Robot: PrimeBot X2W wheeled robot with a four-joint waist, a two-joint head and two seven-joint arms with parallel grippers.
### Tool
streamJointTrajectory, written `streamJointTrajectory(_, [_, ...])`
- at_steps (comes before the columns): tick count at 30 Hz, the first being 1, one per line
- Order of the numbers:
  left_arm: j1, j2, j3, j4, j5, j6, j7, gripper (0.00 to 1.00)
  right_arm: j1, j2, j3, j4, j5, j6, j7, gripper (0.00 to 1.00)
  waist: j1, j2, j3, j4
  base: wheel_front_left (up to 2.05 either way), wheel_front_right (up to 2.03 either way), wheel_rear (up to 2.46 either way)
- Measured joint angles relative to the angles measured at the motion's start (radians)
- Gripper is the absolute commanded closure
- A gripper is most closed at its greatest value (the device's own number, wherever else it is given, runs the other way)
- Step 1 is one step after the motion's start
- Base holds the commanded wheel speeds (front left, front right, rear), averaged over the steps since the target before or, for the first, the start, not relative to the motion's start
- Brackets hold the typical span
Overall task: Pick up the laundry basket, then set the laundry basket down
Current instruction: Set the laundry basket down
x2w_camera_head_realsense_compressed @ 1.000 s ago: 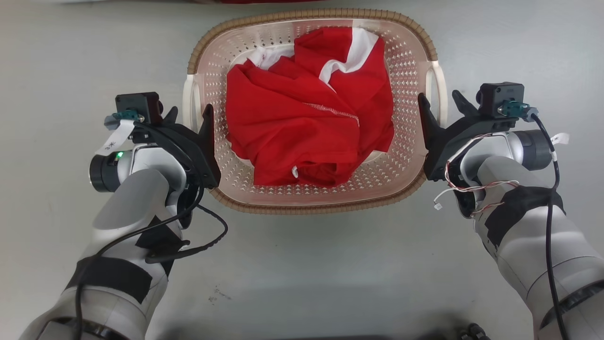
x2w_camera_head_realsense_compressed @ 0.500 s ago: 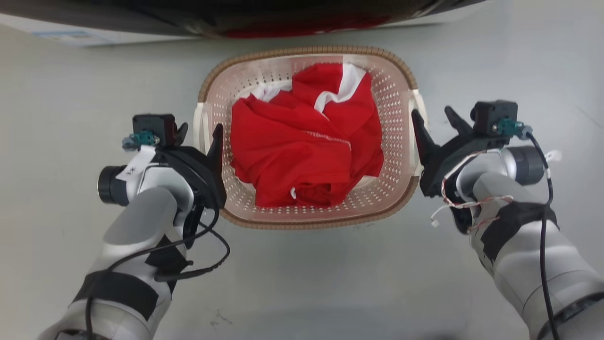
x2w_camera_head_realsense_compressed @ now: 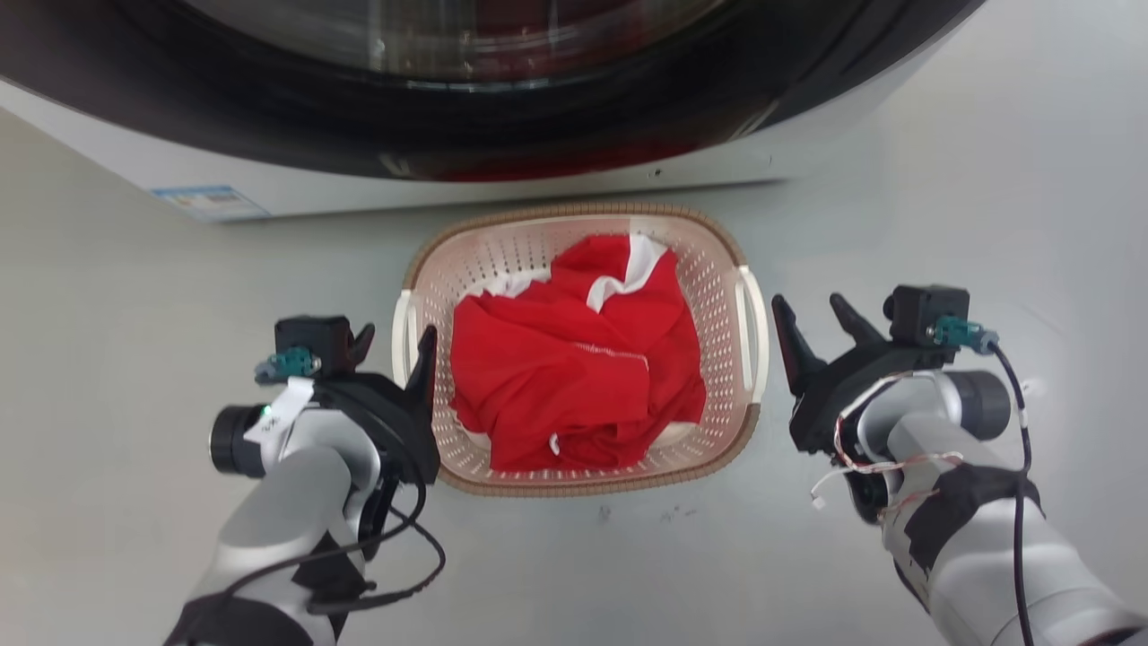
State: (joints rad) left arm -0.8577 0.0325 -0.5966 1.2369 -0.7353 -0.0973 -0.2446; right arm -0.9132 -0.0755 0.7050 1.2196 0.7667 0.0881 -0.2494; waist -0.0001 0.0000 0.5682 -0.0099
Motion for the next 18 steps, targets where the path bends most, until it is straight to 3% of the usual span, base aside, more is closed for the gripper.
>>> streamJointTrajectory(9, [0.127, 0.000, 0.033, -0.070, -0.010, 0.006, -0.005, 0.00, 0.128, -0.009, -0.051, -0.080, 0.007, -0.007, 0.000, 0.00, -0.0001, 0.0000, -0.132, -0.003, 0.00, 0.00, 0.00])
streamJointTrajectory(18, [0.243, 0.023, 0.060, -0.202, 0.016, 0.062, -0.005, 0.00, 0.257, -0.048, -0.093, -0.196, -0.024, -0.055, 0.000, 0.00, -0.0002, -0.0001, -0.263, -0.004, 0.00, 0.00, 0.00])
